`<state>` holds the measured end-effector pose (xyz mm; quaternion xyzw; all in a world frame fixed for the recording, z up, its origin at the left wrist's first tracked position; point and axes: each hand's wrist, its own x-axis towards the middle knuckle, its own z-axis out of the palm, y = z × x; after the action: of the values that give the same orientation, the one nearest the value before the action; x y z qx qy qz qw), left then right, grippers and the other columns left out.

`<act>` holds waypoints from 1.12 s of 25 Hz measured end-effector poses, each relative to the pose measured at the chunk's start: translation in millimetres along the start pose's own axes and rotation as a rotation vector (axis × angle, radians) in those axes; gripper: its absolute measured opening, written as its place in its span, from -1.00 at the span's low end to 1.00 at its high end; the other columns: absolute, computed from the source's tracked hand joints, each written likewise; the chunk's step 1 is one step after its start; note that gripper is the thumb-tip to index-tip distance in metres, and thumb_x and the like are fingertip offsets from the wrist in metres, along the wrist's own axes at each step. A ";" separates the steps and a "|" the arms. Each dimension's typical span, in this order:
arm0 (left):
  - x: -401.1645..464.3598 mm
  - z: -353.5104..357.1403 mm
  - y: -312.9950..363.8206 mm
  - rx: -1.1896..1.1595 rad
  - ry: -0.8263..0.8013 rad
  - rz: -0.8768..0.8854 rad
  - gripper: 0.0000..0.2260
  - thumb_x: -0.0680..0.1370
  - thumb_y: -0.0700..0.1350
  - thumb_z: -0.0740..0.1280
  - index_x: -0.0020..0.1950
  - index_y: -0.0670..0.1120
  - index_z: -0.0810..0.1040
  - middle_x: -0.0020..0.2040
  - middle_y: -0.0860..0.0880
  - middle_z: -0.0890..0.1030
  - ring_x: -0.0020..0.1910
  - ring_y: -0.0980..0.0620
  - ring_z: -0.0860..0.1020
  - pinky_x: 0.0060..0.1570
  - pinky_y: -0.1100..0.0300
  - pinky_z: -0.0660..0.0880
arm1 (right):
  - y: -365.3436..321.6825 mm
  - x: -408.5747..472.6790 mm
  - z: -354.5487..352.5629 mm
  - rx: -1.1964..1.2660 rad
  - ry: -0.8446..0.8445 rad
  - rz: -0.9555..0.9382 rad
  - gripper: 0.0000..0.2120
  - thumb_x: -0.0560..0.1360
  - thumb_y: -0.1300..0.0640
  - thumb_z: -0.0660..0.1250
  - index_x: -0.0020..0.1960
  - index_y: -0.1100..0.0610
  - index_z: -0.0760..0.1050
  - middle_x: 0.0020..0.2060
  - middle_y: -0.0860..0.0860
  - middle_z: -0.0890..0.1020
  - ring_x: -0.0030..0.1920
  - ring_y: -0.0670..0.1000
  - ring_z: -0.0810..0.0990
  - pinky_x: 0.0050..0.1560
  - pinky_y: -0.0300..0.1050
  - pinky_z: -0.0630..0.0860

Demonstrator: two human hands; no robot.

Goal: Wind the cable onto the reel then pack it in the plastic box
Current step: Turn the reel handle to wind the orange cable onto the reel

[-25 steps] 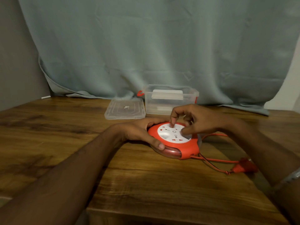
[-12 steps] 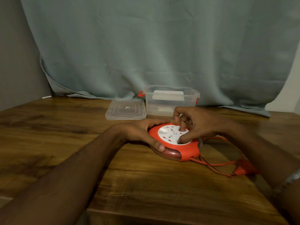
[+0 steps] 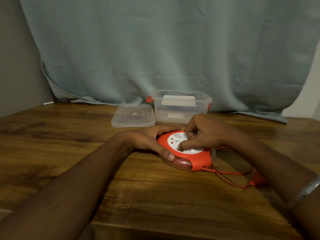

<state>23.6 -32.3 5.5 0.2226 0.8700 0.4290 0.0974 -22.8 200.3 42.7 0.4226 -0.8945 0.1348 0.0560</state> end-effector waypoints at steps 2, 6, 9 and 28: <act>0.3 -0.1 -0.7 -0.005 -0.009 -0.002 -0.11 0.31 -0.05 0.67 0.58 0.15 0.37 0.45 0.18 0.57 0.40 0.16 0.56 0.39 0.18 0.52 | -0.3 3.3 4.1 0.002 0.013 -0.006 -0.46 0.30 -0.29 0.48 -0.49 0.14 0.41 -0.60 -0.01 0.40 -0.51 -0.04 0.39 -0.37 -0.01 0.36; 1.9 -0.4 -0.8 0.002 -0.025 0.021 -0.27 0.44 -0.29 0.61 0.44 0.25 0.43 0.34 0.28 0.63 0.35 0.21 0.59 0.28 0.29 0.53 | -2.8 7.5 11.3 0.016 0.023 -0.032 -0.50 0.46 -0.15 0.48 -0.45 0.16 0.45 -0.52 0.11 0.50 -0.47 0.01 0.45 -0.37 0.07 0.39; 2.3 -0.9 -4.3 0.001 -0.012 0.003 -0.23 0.41 -0.21 0.65 0.49 0.24 0.42 0.38 0.25 0.61 0.35 0.25 0.57 0.35 0.27 0.51 | 6.2 6.8 4.5 0.183 0.010 -0.075 -0.74 0.43 0.05 0.53 -0.34 0.08 0.52 -0.46 -0.07 0.53 -0.43 -0.11 0.44 -0.29 -0.05 0.41; 1.0 -1.7 -4.4 0.035 -0.013 -0.036 -0.05 0.29 -0.01 0.69 0.60 0.17 0.33 0.43 0.30 0.51 0.37 0.32 0.51 0.35 0.36 0.46 | 18.5 -0.2 -6.0 0.248 -0.111 -0.048 -0.59 0.28 0.20 0.68 -0.26 0.10 0.40 -0.36 0.00 0.54 -0.40 -0.14 0.42 -0.37 -0.26 0.34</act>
<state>20.7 -35.4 3.1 0.2114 0.8807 0.4102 0.1067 -37.0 213.4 44.8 0.4544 -0.8624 0.2192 -0.0428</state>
